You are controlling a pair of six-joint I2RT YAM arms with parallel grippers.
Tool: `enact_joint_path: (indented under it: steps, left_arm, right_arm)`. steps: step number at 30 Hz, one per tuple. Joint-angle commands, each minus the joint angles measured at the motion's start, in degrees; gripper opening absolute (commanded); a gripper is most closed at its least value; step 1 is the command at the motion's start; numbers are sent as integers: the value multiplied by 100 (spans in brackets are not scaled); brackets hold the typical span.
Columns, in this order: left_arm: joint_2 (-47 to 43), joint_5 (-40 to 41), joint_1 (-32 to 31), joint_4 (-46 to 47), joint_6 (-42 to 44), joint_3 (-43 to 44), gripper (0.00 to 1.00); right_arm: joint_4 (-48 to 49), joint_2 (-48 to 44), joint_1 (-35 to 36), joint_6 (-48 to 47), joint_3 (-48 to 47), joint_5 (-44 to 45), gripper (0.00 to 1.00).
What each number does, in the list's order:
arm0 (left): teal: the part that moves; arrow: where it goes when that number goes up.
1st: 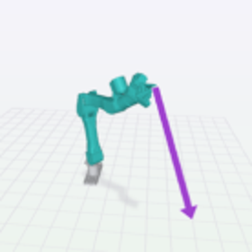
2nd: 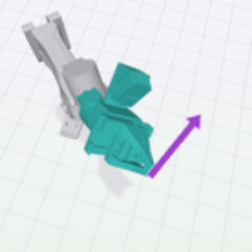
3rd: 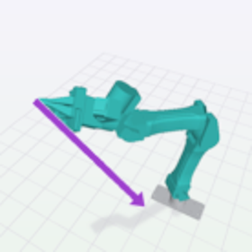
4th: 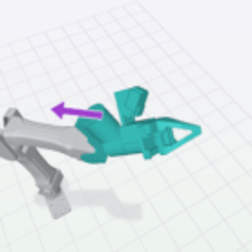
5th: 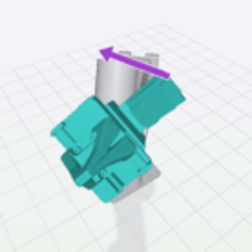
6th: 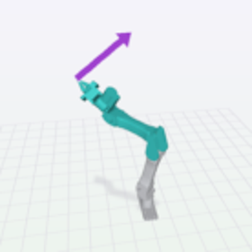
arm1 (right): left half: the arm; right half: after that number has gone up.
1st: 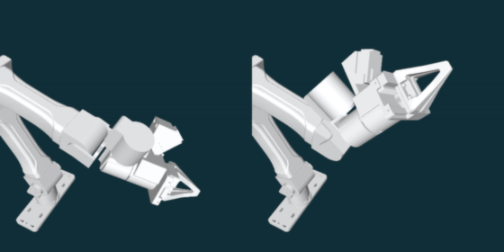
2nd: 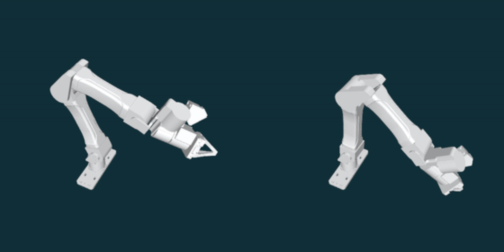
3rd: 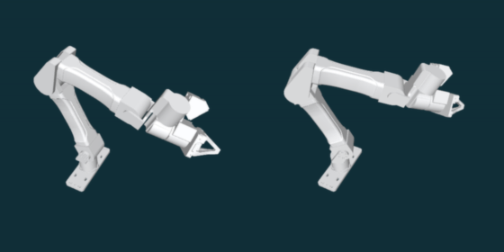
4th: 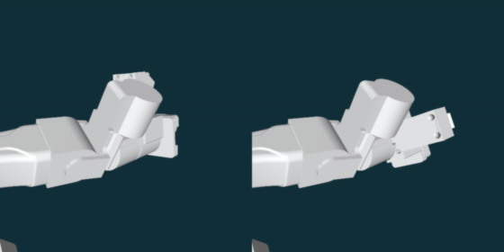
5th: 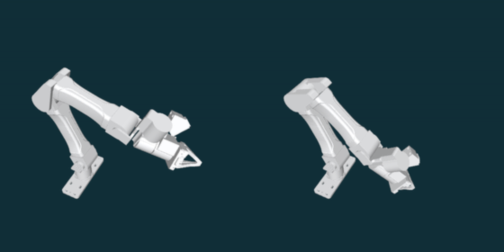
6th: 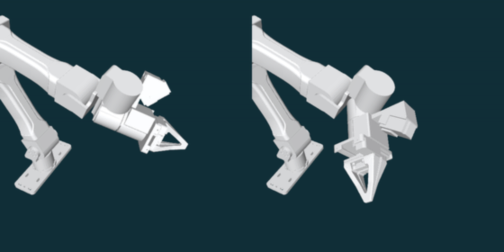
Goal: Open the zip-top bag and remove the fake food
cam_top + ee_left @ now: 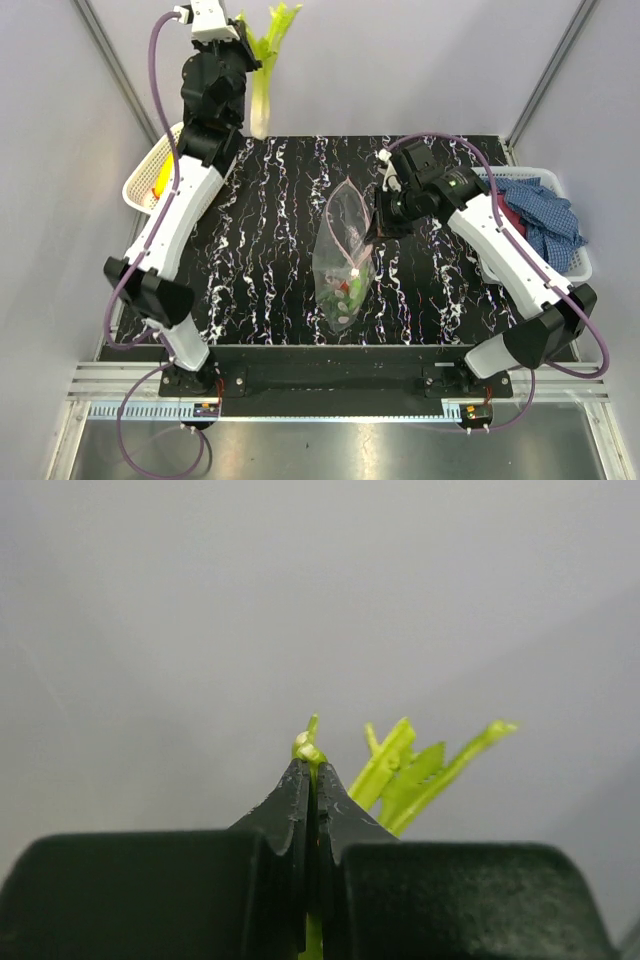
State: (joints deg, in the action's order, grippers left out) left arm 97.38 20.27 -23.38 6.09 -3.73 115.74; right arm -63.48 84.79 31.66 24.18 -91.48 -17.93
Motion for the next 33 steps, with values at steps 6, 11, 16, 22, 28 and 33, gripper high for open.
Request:
enact_joint_path:
  steps: [6, 11, 16, 22, 28, 33]
  left_arm:
    - [1150, 249, 1071, 1236, 338, 651, 0]
    - [1599, -76, 1318, 2244, 838, 292, 0]
    - [2030, 398, 1353, 2475, 1400, 432, 0]
    - [2504, 574, 1476, 2819, 1709, 607, 0]
    - [2689, 539, 1590, 2994, 1753, 398, 0]
    - [2724, 320, 1617, 3101, 1989, 326, 0]
  right_arm:
    - [-515, 502, -46, -493, -1108, 290, 0]
    - [-709, 740, -160, -608, -1301, 325, 0]
    - [-929, 960, -283, -748, -1478, 335, 0]
    - [-1105, 1180, -441, -880, -1574, 299, 0]
    - [-1105, 1268, -555, -916, -1522, 238, 0]
    - [-1096, 1382, -599, -916, -1522, 176, 0]
